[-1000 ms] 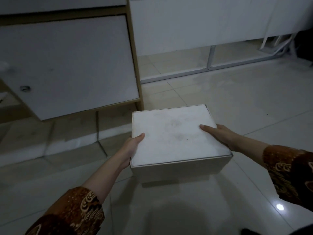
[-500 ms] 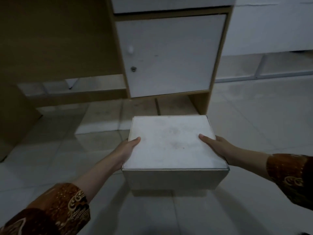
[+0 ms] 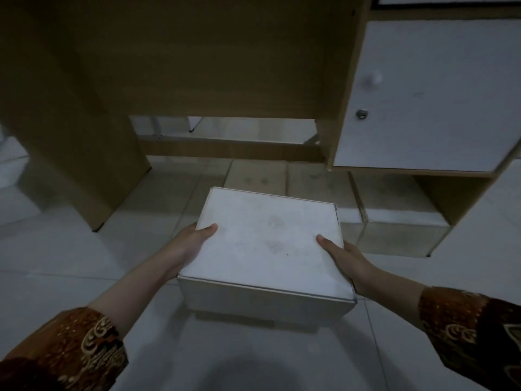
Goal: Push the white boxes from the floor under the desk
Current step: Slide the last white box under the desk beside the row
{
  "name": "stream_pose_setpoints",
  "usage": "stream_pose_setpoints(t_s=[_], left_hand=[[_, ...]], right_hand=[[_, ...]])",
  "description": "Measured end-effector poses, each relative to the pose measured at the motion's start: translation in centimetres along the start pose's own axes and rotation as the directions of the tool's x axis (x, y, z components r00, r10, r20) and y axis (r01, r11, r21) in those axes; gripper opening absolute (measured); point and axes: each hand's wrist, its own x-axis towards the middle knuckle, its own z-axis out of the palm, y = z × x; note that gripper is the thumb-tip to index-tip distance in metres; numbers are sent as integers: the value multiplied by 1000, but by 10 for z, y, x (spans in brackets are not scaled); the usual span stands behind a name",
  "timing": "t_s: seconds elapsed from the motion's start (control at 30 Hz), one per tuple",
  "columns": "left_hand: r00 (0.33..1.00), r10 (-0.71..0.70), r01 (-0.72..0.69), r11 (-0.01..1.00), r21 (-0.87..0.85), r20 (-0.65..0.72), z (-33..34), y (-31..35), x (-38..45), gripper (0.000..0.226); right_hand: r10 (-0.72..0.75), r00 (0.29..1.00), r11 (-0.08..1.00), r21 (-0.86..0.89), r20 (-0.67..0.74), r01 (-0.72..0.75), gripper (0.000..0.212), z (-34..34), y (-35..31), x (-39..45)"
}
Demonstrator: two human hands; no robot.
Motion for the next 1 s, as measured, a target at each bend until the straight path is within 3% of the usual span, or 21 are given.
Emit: stream_pose_setpoints(t_s=[0.27, 0.4, 0.5, 0.6, 0.77, 1.0], left_hand=[[991, -80, 81, 997, 6, -105, -117, 5, 0, 46], [976, -90, 83, 996, -41, -200, -160, 16, -17, 41], [952, -98, 77, 993, -85, -289, -183, 18, -26, 45], [928, -91, 29, 984, -174, -360, -195, 7, -37, 39], [844, -114, -46, 958, -284, -524, -199, -22, -41, 44], [707, -147, -146, 927, -346, -692, -183, -50, -25, 39]], right_hand=[[51, 990, 998, -48, 135, -45, 53, 112, -28, 19], [71, 967, 995, -89, 246, -51, 45, 157, -46, 24], [43, 944, 988, -154, 326, 8, 40, 187, -69, 34], [5, 931, 953, -283, 364, 106, 54, 217, -87, 46], [-7, 904, 808, -531, 427, 256, 59, 256, -112, 60], [18, 889, 748, -596, 458, 292, 52, 307, -118, 97]])
